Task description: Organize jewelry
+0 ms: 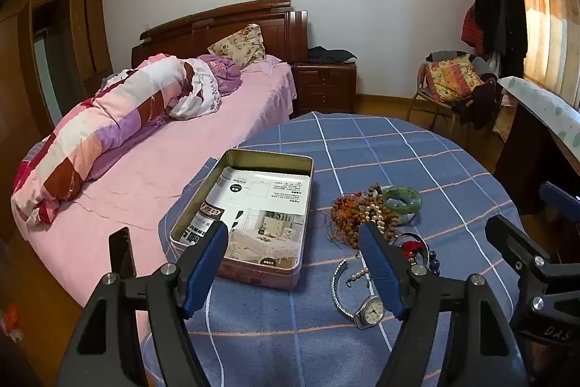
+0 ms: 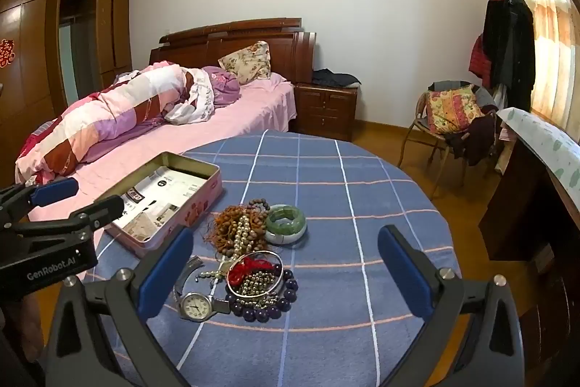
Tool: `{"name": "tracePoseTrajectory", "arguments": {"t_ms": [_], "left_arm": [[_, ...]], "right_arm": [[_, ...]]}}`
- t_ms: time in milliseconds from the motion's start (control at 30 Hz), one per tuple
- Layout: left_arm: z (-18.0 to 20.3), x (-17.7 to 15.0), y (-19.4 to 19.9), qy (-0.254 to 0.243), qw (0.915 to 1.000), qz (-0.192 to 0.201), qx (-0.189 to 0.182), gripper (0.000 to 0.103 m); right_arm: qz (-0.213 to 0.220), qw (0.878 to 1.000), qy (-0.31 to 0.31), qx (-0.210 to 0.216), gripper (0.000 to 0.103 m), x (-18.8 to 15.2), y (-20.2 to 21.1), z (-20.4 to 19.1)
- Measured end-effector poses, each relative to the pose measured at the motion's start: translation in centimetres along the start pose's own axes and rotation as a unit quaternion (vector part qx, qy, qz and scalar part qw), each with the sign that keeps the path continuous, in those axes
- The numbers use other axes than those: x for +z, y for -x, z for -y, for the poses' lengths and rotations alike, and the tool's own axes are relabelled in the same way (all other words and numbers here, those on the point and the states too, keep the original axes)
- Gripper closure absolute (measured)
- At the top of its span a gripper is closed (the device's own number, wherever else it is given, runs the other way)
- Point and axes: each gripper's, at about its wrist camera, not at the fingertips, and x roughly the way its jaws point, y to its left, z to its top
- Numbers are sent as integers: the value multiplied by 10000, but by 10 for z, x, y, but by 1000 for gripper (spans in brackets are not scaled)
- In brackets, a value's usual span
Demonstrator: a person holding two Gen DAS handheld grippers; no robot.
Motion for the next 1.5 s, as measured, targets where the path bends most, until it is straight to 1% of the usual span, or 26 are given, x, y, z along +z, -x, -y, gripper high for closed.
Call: {"name": "tracePoseTrajectory", "arguments": {"t_ms": [100,200,333,567,900,1500], "left_arm": [[-1,-1,1,16,10000,69,12,29],[4,-3,-2,-32,10000,25,74,29],[1,-5,-7,-17,10000,-34,48,29],[0,-3,-5,-28,9999,-57,84,29],[2,-4,-6,-42,9999,-61,111,29],[0,-4,-7,-52,9999,-56,131,29]], "right_arm": [[33,10000,-1,6,0,-1,-1,-1],[24,10000,11,0,0,-2,-2,-2],[10,10000,22,10,0,0,-3,-1],[-15,10000,44,7,0,-1,-4,-4],[-51,10000,71,5,0,-10,-8,-9],[-69,9999,79,1,0,-11,-8,-9]]}}
